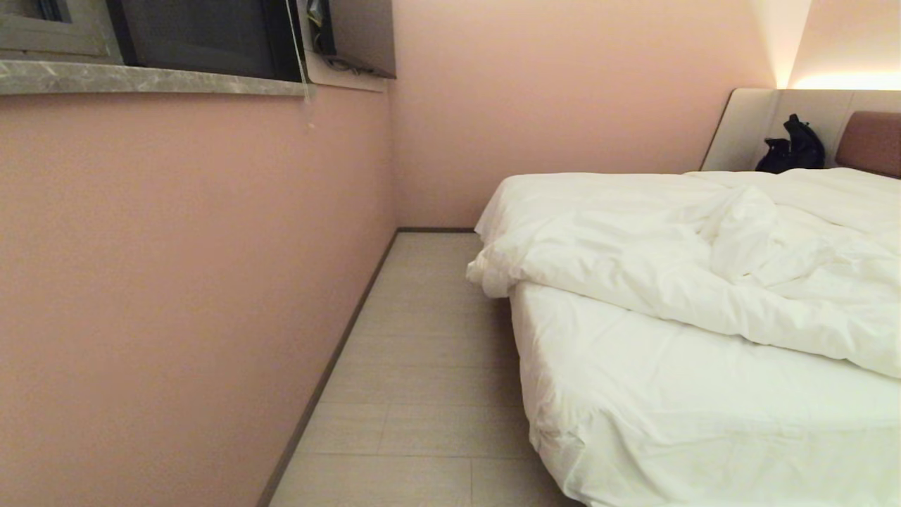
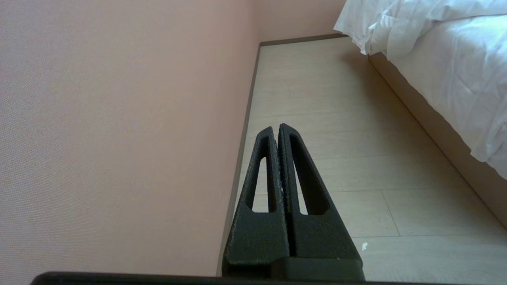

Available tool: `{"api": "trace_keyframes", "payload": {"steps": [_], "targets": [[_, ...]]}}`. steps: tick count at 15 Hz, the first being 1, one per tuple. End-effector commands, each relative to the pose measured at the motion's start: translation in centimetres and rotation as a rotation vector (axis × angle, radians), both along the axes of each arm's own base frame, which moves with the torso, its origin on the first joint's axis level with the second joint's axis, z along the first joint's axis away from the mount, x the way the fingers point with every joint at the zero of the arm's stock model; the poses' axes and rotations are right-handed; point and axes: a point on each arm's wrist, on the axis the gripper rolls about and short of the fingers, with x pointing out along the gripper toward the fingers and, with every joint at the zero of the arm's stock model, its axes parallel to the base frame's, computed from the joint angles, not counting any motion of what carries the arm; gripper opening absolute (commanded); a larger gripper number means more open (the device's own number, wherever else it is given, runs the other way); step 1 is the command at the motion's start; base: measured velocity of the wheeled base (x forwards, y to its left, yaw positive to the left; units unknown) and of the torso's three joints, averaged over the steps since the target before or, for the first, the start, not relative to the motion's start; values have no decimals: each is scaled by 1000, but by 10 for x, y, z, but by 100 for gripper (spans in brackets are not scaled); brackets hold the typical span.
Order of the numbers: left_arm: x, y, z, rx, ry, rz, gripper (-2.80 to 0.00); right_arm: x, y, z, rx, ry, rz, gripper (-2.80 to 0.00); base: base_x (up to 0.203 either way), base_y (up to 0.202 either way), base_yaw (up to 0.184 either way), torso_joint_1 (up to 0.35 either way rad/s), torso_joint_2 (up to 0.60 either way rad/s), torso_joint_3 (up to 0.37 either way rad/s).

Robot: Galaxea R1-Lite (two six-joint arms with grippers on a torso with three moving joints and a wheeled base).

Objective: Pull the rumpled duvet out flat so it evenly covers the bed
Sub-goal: Hold the folded corner of the quilt

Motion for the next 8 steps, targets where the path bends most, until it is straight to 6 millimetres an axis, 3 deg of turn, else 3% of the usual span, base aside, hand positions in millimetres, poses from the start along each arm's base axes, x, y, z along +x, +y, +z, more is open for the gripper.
{"api": "trace_keyframes", "payload": {"steps": [1, 5, 8], "targets": [[0, 0, 0, 1, 0, 2, -280, 0, 0, 0, -1, 0, 1, -280, 0, 0, 0, 0, 0, 0], [0, 0, 0, 1, 1, 2, -280, 0, 0, 0, 1, 0, 1, -280, 0, 0, 0, 0, 0, 0], [0, 0, 0, 3, 1, 4, -280, 0, 0, 0, -1, 0, 1, -280, 1, -157, 3, 1, 1, 1]]}}
